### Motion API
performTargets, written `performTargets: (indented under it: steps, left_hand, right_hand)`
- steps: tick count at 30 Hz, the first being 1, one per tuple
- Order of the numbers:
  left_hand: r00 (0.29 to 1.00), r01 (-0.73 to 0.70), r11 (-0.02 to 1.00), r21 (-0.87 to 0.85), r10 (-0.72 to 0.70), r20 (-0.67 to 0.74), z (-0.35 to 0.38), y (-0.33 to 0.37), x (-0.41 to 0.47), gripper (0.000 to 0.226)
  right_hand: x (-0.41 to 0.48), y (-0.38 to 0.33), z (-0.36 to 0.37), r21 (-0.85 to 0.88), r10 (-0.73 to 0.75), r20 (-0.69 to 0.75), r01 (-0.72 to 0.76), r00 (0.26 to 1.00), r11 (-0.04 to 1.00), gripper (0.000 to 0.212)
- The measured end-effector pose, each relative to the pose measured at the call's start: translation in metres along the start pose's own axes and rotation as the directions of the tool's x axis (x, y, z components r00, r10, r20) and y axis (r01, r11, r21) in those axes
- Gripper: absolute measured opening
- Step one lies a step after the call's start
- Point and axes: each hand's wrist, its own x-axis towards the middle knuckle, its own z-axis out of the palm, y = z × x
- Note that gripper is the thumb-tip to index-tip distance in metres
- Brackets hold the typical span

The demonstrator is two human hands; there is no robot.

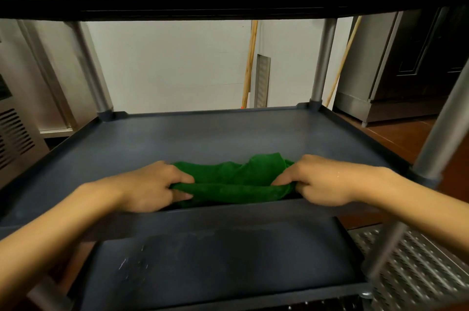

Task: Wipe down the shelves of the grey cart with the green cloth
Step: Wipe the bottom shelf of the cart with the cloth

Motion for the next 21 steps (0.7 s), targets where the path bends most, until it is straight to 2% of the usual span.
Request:
performTargets:
  steps: [4, 5, 7, 10, 13, 15, 17, 21]
  left_hand:
    - [0.992, -0.002, 0.996, -0.094, 0.013, 0.125, -0.020, 0.006, 0.004, 0.014]
    - [0.996, -0.009, 0.995, -0.099, 0.018, 0.091, -0.023, 0.006, 0.009, 0.015]
    - [0.996, -0.028, 1.000, 0.000, 0.028, -0.082, -0.032, 0.005, 0.022, 0.016]
    - [0.951, -0.054, 0.990, 0.131, 0.091, -0.297, -0.051, 0.010, 0.052, 0.012]
    - [0.943, 0.054, 0.981, 0.185, 0.012, -0.333, -0.068, 0.017, 0.098, 0.017]
    - [0.935, 0.118, 0.971, 0.205, -0.039, -0.353, -0.073, 0.024, 0.133, 0.030]
    - [0.914, 0.147, 0.975, 0.166, -0.070, -0.400, -0.073, 0.029, 0.168, 0.036]
    - [0.845, 0.190, 0.978, 0.084, -0.120, -0.522, -0.079, 0.038, 0.241, 0.031]
  right_hand:
    - [-0.001, 0.008, -0.023, 0.094, 0.021, 0.105, -0.031, 0.994, 0.995, 0.056]
    - [0.001, 0.014, -0.031, 0.161, 0.012, 0.108, -0.030, 0.994, 0.987, 0.051]
    - [0.004, 0.032, -0.047, 0.344, 0.007, 0.052, -0.024, 0.999, 0.939, 0.042]
    - [0.015, 0.064, -0.071, 0.525, 0.074, -0.083, -0.020, 0.994, 0.851, 0.044]
    - [0.037, 0.096, -0.091, 0.495, 0.197, -0.183, -0.083, 0.963, 0.865, 0.044]
    - [0.052, 0.117, -0.102, 0.431, 0.285, -0.246, -0.159, 0.926, 0.888, 0.044]
    - [0.065, 0.139, -0.110, 0.470, 0.388, -0.304, -0.217, 0.870, 0.856, 0.045]
    - [0.100, 0.174, -0.119, 0.529, 0.529, -0.537, -0.226, 0.657, 0.818, 0.049]
